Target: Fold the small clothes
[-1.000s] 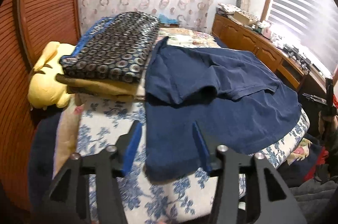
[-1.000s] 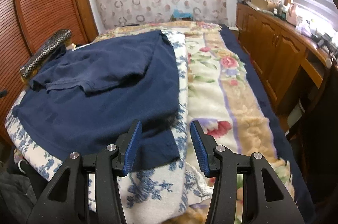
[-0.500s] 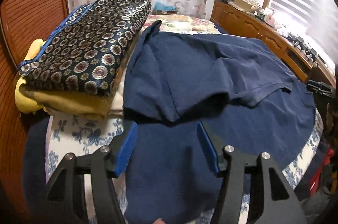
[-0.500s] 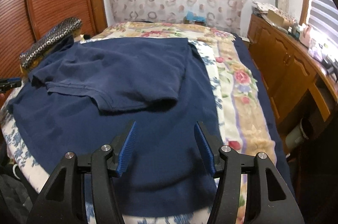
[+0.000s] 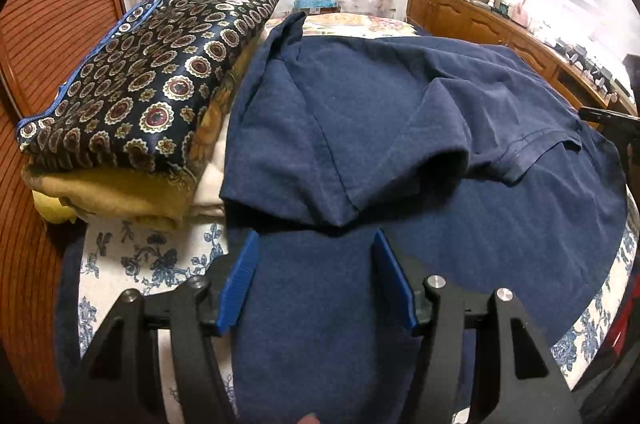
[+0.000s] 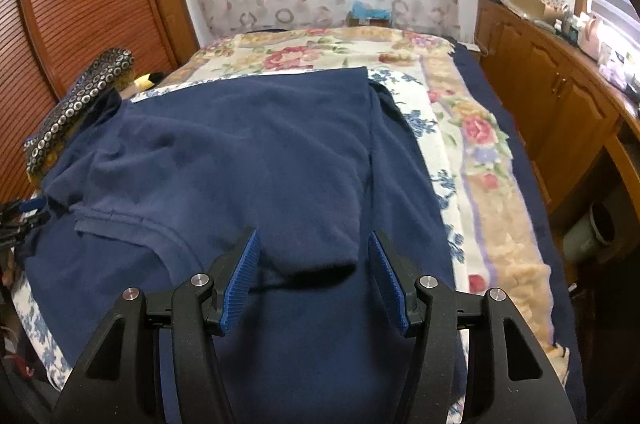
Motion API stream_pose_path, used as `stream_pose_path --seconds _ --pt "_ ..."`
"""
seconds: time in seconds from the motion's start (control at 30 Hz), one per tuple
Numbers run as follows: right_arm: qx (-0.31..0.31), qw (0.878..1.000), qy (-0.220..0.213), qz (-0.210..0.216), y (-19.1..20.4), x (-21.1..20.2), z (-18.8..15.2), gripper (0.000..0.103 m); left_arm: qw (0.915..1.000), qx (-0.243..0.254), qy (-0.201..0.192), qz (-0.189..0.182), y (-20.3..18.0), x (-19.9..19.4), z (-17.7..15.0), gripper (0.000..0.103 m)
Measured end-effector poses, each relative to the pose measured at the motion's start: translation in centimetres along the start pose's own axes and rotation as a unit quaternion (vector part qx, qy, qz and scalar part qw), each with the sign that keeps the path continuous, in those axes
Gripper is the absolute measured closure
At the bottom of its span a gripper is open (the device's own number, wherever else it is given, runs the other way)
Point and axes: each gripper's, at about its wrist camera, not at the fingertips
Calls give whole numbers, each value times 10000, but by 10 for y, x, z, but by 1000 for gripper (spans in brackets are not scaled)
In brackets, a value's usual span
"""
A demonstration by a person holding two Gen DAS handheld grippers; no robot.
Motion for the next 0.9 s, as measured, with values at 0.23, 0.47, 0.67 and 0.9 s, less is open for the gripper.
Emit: stream_pose_path --seconds 0.23,0.47,0.67,0.9 --pt "-196 9995 240 -116 5 25 2 45 10000 -4 -8 -7 0 1 0 42" --pt "-420 9988 19 -234 10 24 -4 45 10000 0 -8 -1 0 1 0 42" --pt "-425 9988 7 -245 8 25 -5 45 10000 31 -9 3 -1 1 0 42" --pt "-424 9988 9 -242 8 25 -5 45 9985 -191 -457 -246 9 -20 13 46"
Point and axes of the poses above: each gripper's, at about its wrist camera, not at the fingertips, and x roughly the way its jaws point, y to its left, z to its top, and after that the axes turned 15 degrees about -z, right-handed
